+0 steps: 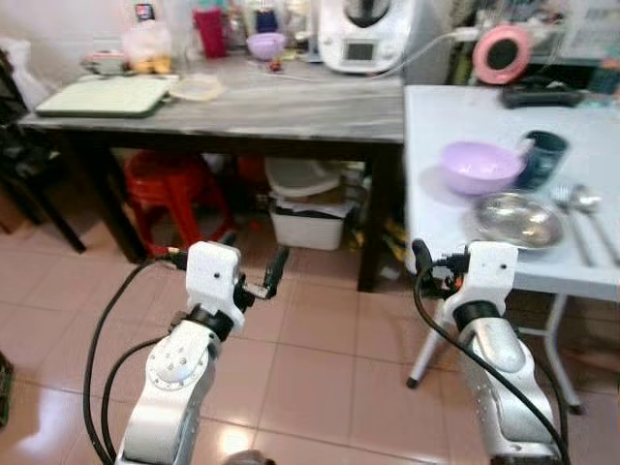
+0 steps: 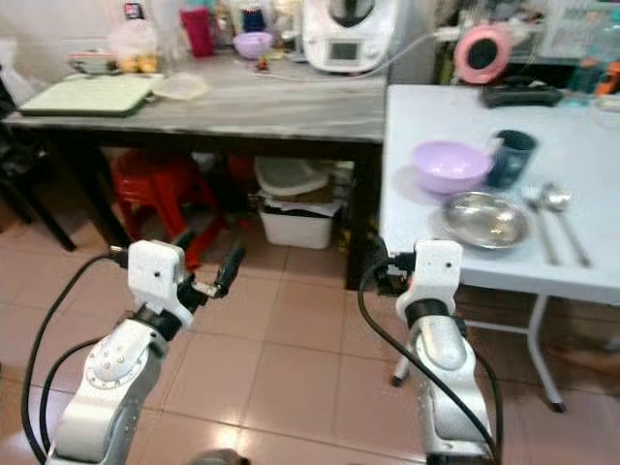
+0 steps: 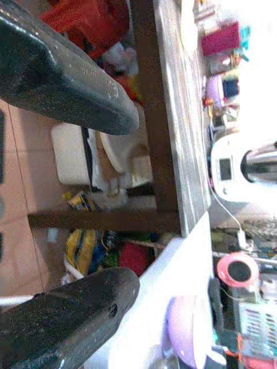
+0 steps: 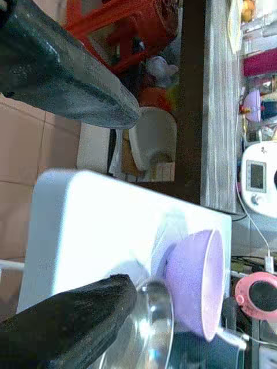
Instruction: Setting the table
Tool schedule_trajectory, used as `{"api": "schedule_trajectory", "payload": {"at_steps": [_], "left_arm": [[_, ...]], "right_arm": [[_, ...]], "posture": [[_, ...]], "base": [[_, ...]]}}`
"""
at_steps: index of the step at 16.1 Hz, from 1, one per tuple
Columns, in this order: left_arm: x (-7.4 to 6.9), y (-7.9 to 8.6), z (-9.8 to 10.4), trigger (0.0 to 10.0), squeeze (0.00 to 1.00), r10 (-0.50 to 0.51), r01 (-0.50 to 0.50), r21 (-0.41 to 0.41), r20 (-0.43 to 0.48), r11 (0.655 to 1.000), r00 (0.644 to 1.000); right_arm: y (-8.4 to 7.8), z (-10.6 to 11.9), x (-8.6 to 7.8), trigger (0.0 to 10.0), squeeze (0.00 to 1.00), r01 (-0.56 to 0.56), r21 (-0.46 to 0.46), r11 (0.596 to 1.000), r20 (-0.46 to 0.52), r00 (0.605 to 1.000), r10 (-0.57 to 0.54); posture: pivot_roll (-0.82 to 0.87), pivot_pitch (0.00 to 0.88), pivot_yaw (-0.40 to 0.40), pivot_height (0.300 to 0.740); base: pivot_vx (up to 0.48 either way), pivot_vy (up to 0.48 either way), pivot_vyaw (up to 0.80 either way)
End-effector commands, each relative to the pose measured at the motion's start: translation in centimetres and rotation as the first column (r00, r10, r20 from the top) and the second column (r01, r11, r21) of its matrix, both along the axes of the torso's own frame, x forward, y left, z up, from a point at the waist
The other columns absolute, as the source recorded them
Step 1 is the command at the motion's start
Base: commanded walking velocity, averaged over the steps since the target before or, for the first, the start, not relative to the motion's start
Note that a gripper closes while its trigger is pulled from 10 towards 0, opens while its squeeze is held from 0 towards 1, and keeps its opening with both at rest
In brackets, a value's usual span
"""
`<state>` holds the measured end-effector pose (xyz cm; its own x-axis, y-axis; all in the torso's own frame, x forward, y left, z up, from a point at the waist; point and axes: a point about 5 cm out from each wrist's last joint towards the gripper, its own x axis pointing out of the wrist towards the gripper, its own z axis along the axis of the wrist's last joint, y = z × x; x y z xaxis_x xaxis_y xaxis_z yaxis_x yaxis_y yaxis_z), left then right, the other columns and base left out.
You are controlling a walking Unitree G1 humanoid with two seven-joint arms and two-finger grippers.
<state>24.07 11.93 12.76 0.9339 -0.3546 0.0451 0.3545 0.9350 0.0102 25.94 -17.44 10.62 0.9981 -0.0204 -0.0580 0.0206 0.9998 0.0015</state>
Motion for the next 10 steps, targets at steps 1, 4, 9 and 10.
{"api": "schedule_trajectory", "payload": {"at_steps": [1, 4, 9, 10], "left_arm": [[0.01, 0.18, 0.07, 10.0, 0.00, -0.018, 0.018, 0.012, -0.003, 1.000, 1.000], [-0.12, -0.07, 0.18, 10.0, 0.00, -0.040, 0.040, 0.008, -0.001, 0.999, 0.999], [-0.16, -0.34, 0.40, 10.0, 0.00, -0.064, 0.064, -0.014, -0.003, 0.998, 0.998], [-0.15, -0.36, 0.42, 10.0, 0.00, -0.066, 0.066, -0.014, -0.003, 0.998, 0.998]], "right_arm": [[0.60, 0.48, 0.26, 10.0, 0.00, -0.008, 0.015, 1.000, 0.013, 1.000, 0.007], [0.43, 0.52, 0.32, 10.0, 0.00, 0.001, 0.013, 1.000, 0.015, 1.000, -0.001], [0.32, 0.74, 0.36, 10.0, 0.00, 0.005, 0.005, 1.000, 0.026, 1.000, -0.005], [0.31, 0.77, 0.37, 10.0, 0.00, 0.005, 0.004, 1.000, 0.027, 1.000, -0.005]], "posture": [[0.01, 0.021, 0.038, 0.740], [0.01, 0.025, 0.038, 0.740], [0.00, 0.032, 0.035, 0.740], [0.00, 0.032, 0.034, 0.740]], "base": [[0.382, -0.285, -0.40], [0.434, 0.000, -0.49], [0.455, 0.000, 0.00], [0.458, 0.000, 0.00]]}}
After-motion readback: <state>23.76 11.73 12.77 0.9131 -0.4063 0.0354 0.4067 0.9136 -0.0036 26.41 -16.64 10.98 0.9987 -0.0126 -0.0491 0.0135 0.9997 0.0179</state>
